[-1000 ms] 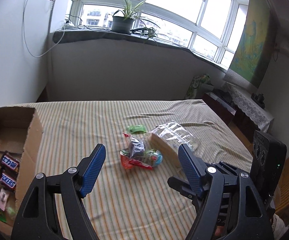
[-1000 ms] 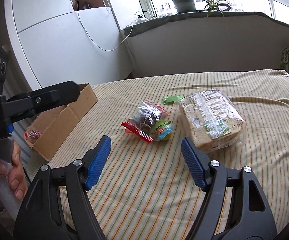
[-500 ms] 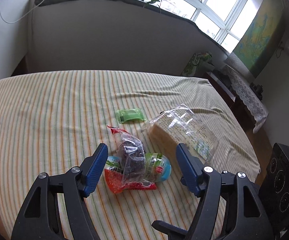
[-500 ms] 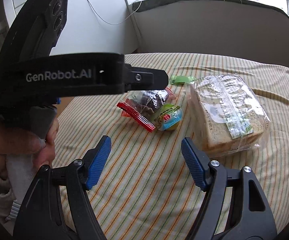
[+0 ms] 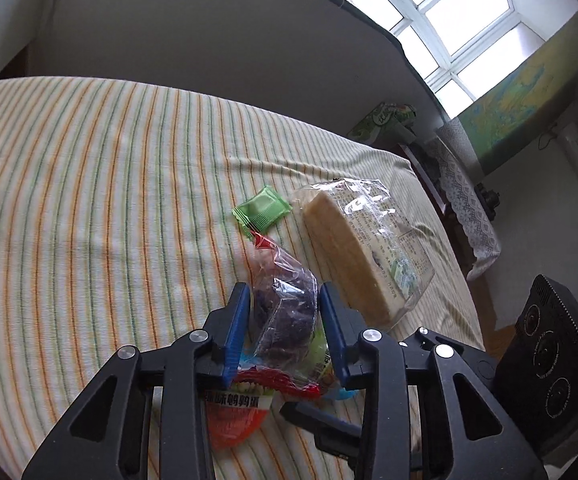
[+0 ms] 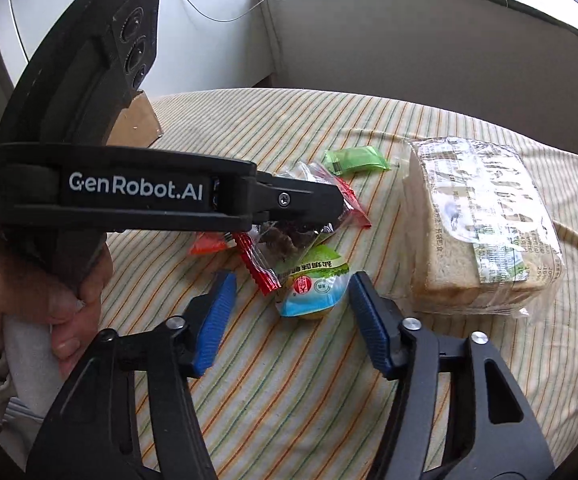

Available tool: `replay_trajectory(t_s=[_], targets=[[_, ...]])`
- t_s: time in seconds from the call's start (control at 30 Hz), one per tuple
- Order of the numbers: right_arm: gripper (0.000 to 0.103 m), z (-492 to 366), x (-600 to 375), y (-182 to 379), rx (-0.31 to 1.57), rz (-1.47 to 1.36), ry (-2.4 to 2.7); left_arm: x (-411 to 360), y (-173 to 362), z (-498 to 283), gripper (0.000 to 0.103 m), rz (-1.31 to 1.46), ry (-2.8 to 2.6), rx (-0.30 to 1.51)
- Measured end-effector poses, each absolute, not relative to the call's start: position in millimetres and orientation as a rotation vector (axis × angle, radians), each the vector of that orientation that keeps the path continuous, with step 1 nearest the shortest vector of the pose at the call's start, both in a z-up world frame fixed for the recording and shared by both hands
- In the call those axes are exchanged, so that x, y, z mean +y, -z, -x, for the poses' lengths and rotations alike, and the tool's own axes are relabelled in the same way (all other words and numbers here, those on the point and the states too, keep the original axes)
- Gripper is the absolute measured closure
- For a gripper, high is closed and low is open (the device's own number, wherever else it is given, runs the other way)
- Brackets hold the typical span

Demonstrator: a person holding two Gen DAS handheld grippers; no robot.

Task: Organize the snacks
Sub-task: 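Grasp the round cup snack with the right tool while the left tool grasps the dark red-trimmed bag, then carry the cup snack and dark bag in both tools over the box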

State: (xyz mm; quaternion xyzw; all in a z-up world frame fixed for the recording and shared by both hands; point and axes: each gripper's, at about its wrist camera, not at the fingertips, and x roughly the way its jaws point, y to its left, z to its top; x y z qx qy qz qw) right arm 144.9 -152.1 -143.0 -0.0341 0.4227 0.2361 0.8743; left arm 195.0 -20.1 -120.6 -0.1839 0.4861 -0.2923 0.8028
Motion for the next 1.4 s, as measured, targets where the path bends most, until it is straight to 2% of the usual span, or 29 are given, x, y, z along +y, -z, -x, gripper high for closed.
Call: replay_trajectory(t_s=[0.03,0.07,0.17,0.57,1.07,1.4], targets=[[0.063,-147,-151,143,0.883,0.071,-0.489,-19,120,-194,0.068,0.392,0.628,1.037],[0.069,-146,-151,142,0.882,0.07,-0.493,-19,119,-192,0.069,0.382,0.626,1.028],[0.075,-141,-149,141,0.872,0.09,-0.491,-22,113,-187,0.072,0.355,0.624,1.006],[0.075,-118,-161,136,0.823,0.026,-0.448,2,83,-163,0.073,0.417,0.61,0.868],[0.075,-75,-180,129,0.709,-0.069,-0.386,10,76,-74,0.073,0.321,0.48,0.714],[0.075,-27,-181,50,0.54,-0.046,-0.363,12,2,-24,0.073,0.222,0.498,0.511]])
